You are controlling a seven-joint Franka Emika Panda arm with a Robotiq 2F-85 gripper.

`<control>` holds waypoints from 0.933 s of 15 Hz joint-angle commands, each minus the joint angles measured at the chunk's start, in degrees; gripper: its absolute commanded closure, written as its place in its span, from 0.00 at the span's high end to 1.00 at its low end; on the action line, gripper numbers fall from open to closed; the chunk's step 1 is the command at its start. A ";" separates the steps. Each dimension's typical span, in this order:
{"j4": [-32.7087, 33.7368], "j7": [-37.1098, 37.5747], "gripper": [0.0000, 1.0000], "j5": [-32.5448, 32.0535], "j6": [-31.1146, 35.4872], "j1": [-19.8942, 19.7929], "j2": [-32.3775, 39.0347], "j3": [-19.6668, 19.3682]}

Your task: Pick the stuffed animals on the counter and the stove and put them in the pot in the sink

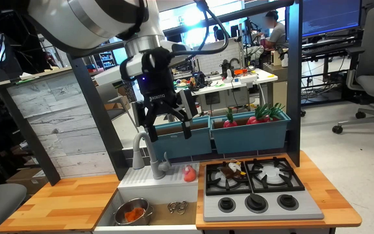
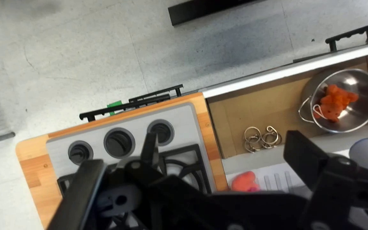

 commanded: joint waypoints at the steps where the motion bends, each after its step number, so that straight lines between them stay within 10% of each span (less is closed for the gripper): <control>1: 8.30 0.25 1.00 2.50 3.31 -1.14 8.08 2.08; 14: 32.63 1.48 1.00 1.13 18.11 -0.99 34.21 1.19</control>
